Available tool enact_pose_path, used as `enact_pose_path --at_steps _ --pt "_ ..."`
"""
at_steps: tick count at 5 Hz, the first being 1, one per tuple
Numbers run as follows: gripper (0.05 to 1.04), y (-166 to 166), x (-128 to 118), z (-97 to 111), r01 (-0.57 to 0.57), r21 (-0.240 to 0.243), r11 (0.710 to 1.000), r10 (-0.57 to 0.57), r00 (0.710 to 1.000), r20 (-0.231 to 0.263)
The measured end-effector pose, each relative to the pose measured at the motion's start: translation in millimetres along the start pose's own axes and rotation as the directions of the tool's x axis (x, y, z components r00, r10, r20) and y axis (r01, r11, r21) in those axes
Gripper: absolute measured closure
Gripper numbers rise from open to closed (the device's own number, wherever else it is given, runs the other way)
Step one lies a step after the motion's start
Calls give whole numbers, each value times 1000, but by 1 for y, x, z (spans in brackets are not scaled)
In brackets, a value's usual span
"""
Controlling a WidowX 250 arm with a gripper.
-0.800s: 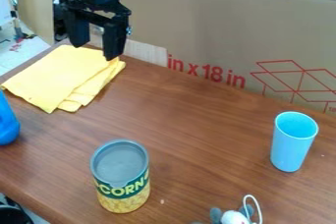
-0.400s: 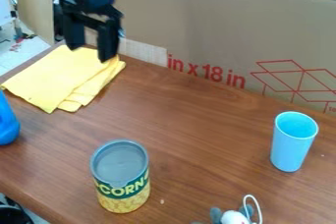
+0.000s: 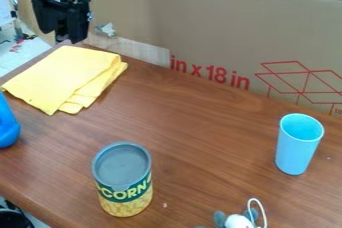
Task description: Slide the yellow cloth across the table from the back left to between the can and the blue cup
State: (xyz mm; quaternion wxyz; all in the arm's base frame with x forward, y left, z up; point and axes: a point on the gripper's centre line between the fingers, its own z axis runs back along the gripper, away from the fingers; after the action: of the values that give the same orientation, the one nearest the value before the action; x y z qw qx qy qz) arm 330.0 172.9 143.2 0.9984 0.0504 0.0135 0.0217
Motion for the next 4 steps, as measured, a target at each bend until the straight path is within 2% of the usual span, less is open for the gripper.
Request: enact_pose_path --at_steps 2,4 --pt "83 40 22 -33 36 -16 999 -36 999 -8" --pt "83 52 35 -73 33 -50 998 -35 999 -35"
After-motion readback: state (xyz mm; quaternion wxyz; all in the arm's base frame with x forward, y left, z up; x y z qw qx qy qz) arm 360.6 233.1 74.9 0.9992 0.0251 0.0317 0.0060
